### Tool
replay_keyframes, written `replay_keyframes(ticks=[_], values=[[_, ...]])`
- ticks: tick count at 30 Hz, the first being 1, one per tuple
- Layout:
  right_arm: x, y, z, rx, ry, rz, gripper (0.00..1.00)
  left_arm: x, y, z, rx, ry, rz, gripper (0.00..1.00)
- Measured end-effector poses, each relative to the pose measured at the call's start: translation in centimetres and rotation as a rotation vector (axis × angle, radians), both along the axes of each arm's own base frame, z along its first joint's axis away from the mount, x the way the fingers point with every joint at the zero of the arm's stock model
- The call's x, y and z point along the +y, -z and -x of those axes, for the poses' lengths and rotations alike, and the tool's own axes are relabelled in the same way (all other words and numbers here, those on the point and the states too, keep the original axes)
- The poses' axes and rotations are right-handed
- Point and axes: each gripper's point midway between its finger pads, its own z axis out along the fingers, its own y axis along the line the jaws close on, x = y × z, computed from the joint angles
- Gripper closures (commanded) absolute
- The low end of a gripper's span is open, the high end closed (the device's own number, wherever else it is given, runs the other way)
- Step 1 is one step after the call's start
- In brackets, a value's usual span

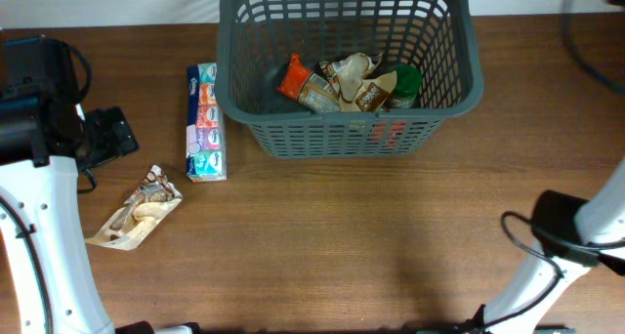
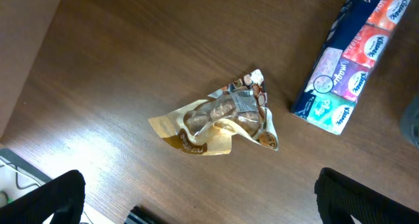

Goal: Pack container
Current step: 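Lower the rice bag into the basket, open and retract right gripper, then raise the left gripper and move it toward the tissue pack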

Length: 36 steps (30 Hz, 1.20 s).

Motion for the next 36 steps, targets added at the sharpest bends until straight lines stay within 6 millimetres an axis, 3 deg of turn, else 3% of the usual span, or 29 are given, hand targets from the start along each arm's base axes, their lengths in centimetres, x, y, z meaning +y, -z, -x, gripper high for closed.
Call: replay_keyframes(ticks=[5, 10, 20, 26, 29, 36], values=[[-6.9, 2.0, 2.7, 0.035, 0.191, -0.061, 0.01, -0.6, 0.1, -0.2, -0.007, 0.012, 0.032, 0.00], [-10.5, 5.7, 4.5, 0.122, 0.309, -0.156, 0.01, -1.7, 0.3, -0.8, -0.034, 0.040, 0.094, 0.00], [-11.2, 12.2, 4.4, 0.304, 0.342, -0.259, 0.01, -3.8, -0.2, -2.9, -0.117, 0.145, 0.195, 0.01], [-11.2, 14.8, 4.4, 0.380, 0.345, -0.293, 0.01, -4.3, -0.1, -4.1, -0.120, 0.268, 0.187, 0.00], [-11.1, 15.2, 4.5, 0.392, 0.346, -0.298, 0.01, -4.5, 0.9, -5.1, -0.095, 0.318, 0.199, 0.01], [-11.1, 15.2, 4.5, 0.393, 0.345, -0.298, 0.01, -4.4, 5.6, -7.2, 0.039, 0.358, 0.252, 0.00]])
